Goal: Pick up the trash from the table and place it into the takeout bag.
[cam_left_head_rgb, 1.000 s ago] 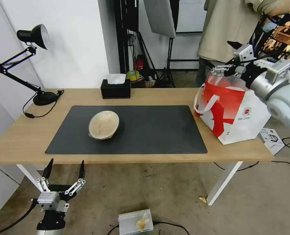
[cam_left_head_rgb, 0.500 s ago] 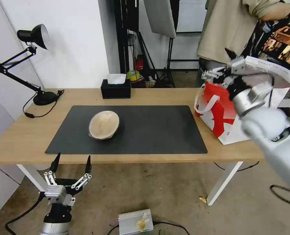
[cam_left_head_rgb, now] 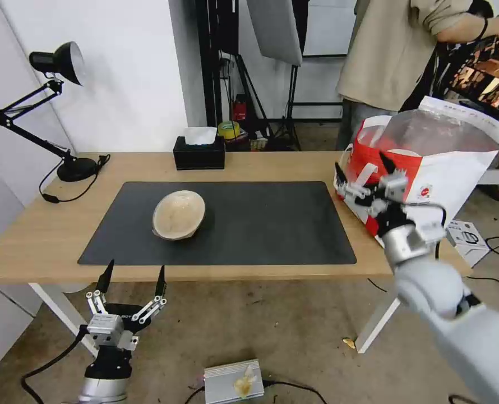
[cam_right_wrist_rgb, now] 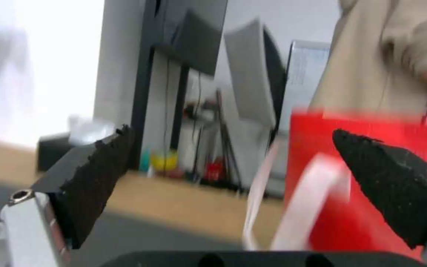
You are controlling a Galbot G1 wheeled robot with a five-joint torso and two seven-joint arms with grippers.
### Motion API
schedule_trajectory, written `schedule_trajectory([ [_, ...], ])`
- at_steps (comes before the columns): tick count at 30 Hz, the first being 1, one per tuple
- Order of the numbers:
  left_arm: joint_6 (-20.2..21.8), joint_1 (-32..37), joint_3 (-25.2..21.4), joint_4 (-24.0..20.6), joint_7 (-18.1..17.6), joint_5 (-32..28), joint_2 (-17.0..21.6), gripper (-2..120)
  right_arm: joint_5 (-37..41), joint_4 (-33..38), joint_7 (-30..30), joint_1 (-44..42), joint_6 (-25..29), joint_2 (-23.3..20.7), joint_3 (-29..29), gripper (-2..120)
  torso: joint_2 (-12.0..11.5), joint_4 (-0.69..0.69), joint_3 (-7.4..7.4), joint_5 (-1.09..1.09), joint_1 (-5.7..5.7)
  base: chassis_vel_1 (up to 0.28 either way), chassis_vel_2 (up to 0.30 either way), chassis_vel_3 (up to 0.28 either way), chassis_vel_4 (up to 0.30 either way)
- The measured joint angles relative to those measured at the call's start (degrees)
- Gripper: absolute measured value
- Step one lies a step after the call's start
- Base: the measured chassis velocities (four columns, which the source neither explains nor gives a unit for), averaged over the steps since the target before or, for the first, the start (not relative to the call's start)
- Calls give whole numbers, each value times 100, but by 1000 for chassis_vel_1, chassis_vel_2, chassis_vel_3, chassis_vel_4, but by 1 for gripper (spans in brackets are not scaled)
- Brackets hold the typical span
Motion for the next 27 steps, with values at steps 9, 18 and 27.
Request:
schedule_trajectory([
  [9, 102, -24, 170, -104, -1, 124, 24, 100, -610, 845, -507, -1676, -223, 549, 917, 100, 0, 0, 0, 0, 0, 0, 0, 0, 0],
  [18, 211, -66, 278, -148, 3, 275, -22, 100, -976, 1460, -1139, -2809, -365, 917, 1498, 100, 1, -1, 0, -1, -1, 0, 0, 0, 0],
  [27, 320, 9, 192, -326, 32, 303, -37, 100, -1081, 1687, -1331, -2961, -521, 1111, 1360, 100, 0, 1, 0, 0, 0, 0, 0, 0, 0],
])
